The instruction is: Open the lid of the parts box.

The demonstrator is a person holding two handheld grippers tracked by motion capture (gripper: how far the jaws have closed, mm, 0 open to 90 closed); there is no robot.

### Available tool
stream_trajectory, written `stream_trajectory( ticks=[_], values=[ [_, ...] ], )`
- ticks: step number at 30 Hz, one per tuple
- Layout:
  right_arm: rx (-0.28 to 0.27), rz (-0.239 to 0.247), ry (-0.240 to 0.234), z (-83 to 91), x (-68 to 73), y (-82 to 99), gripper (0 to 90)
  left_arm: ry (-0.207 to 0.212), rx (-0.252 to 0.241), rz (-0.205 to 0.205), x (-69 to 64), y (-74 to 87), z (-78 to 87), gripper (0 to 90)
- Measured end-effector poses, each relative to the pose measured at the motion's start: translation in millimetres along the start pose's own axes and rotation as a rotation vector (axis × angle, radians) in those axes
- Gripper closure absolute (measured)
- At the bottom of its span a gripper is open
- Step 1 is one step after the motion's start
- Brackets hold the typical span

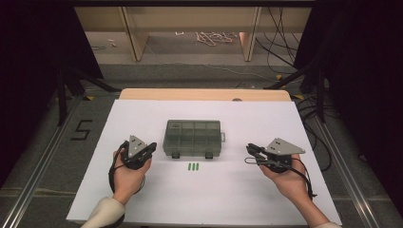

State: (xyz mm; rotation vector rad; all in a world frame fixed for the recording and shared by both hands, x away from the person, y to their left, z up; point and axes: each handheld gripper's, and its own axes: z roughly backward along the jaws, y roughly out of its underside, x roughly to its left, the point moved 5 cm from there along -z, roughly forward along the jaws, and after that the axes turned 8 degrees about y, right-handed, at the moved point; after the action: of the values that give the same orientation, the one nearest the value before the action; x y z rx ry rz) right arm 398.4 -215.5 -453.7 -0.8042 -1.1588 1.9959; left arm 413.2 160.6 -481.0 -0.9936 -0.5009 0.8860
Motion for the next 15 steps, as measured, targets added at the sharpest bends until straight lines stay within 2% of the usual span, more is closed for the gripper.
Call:
stream_trajectory(
  ticks=[2,3,5,7,9,15],
  values=[
    [-0.009,-0.002,0.001,-3.7,0.6,-1.4,83.6,-0.003,0.005,0.003,1.7,-0.5,-3.4,89.7],
    [-0.004,0.002,-0.004,-9.4,1.5,-2.3,85.1,-0.007,0.015,-0.008,3.5,-0.9,-5.7,89.7],
    [0.018,-0.004,-0.027,-17.9,3.0,-2.9,89.1,-0.008,0.022,0.002,4.6,-1.4,-10.7,89.7],
    [0.039,0.005,-0.045,-29.8,4.6,-3.6,90.0,-0.014,0.050,-0.028,7.0,-3.2,-19.6,89.7],
    [0.056,0.008,-0.049,-32.9,4.8,-3.4,90.0,-0.012,0.067,-0.031,7.3,-3.3,-21.9,89.7],
    [0.118,0.005,-0.091,-54.6,10.1,0.5,90.0,-0.022,0.132,-0.080,11.4,-0.4,-30.8,89.8]
  ],
)
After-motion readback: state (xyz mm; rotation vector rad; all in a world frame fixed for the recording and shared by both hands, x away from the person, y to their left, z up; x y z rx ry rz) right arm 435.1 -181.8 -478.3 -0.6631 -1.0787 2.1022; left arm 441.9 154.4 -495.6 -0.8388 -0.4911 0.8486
